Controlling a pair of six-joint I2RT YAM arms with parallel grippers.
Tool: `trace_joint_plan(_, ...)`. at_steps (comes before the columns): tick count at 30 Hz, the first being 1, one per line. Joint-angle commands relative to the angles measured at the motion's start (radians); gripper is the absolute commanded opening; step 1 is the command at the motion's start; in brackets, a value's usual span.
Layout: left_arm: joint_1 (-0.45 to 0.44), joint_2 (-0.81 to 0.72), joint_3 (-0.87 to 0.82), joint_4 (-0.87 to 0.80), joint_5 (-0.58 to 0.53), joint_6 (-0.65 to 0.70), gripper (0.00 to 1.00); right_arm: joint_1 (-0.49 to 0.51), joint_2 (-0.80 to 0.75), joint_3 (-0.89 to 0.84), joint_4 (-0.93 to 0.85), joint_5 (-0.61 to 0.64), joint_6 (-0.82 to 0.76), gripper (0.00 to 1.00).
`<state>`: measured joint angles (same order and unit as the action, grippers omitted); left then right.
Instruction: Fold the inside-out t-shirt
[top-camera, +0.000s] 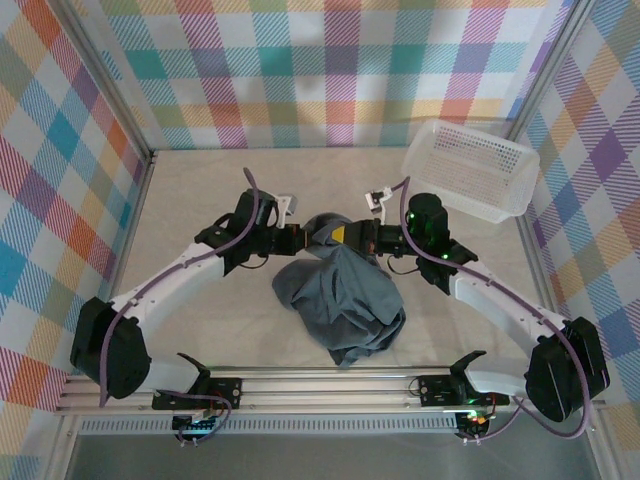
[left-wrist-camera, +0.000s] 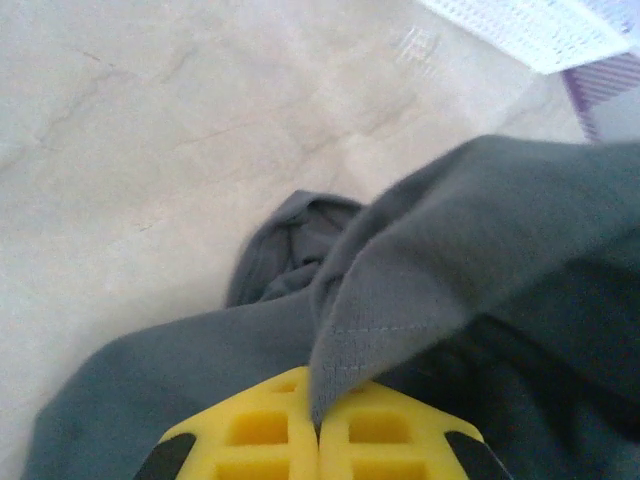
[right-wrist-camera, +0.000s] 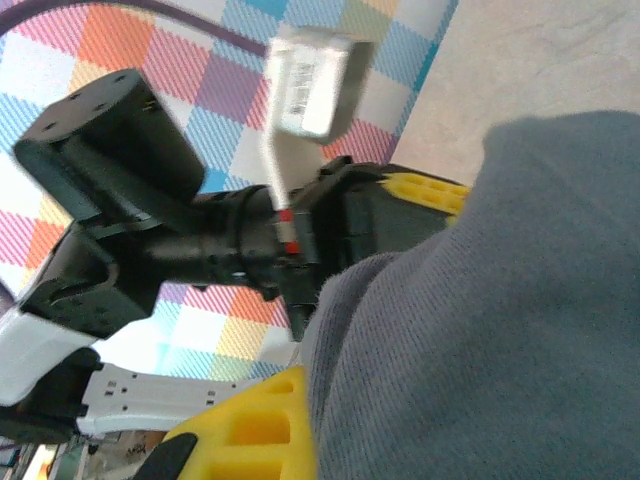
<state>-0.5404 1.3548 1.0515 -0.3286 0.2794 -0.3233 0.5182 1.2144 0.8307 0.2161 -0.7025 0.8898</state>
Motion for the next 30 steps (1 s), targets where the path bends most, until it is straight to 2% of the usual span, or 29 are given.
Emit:
trace_joint_plan(1,0.033,-0.087,0.078,0.017,0.083,-0.117,0.00,-0.057,-0.018,0.004,-0.089,0.057,-0.026,0.01)
trace_joint_plan(4,0.110,-0.076,0.131,0.021,0.331,-0.289,0.00,-0.166,-0.008,-0.098,-0.044,0.040,-0.048,0.01)
trace_joint_plan(6,0.133,-0.064,0.130,0.092,0.460,-0.389,0.00,-0.234,0.063,-0.174,0.112,-0.101,-0.052,0.01)
trace_joint_plan(8,0.134,-0.066,0.127,0.113,0.505,-0.414,0.00,-0.254,0.129,-0.179,0.156,-0.221,-0.028,0.03)
trace_joint_plan(10,0.133,-0.068,0.127,0.102,0.536,-0.401,0.00,-0.252,0.125,-0.188,0.151,-0.248,-0.024,0.13)
trace_joint_plan(12,0.131,-0.076,0.107,0.092,0.544,-0.383,0.00,-0.253,0.035,-0.198,0.036,-0.159,-0.069,0.33)
trace_joint_plan(14,0.131,-0.081,0.087,0.089,0.539,-0.382,0.00,-0.239,-0.082,-0.168,-0.173,-0.013,-0.153,0.38)
trace_joint_plan(16,0.125,-0.084,0.070,0.098,0.542,-0.380,0.00,-0.162,-0.206,-0.125,-0.360,0.233,-0.260,0.39)
trace_joint_plan(17,0.121,-0.084,0.066,0.099,0.544,-0.372,0.00,-0.091,-0.258,-0.110,-0.412,0.384,-0.304,0.39)
trace_joint_plan(18,0.115,-0.081,0.066,0.098,0.546,-0.362,0.00,-0.016,-0.293,-0.097,-0.432,0.510,-0.345,0.37)
trace_joint_plan(20,0.099,-0.074,0.075,0.088,0.551,-0.337,0.00,0.102,-0.309,-0.077,-0.413,0.660,-0.416,0.30)
trace_joint_plan(23,0.063,-0.059,0.099,0.065,0.579,-0.276,0.00,0.185,-0.223,-0.017,-0.372,0.732,-0.511,0.27)
trace_joint_plan(24,0.051,-0.052,0.113,0.020,0.581,-0.237,0.00,0.188,-0.189,0.012,-0.380,0.747,-0.533,0.27)
trace_joint_plan(26,0.020,-0.047,0.157,-0.143,0.507,-0.125,0.00,0.187,-0.103,0.073,-0.393,0.773,-0.576,0.29)
trace_joint_plan(28,0.010,-0.055,0.155,-0.210,0.452,-0.087,0.00,0.189,-0.023,0.120,-0.392,0.755,-0.623,0.33)
trace_joint_plan(30,0.010,-0.079,0.113,-0.209,0.431,-0.099,0.00,0.189,0.072,0.169,-0.413,0.678,-0.645,0.33)
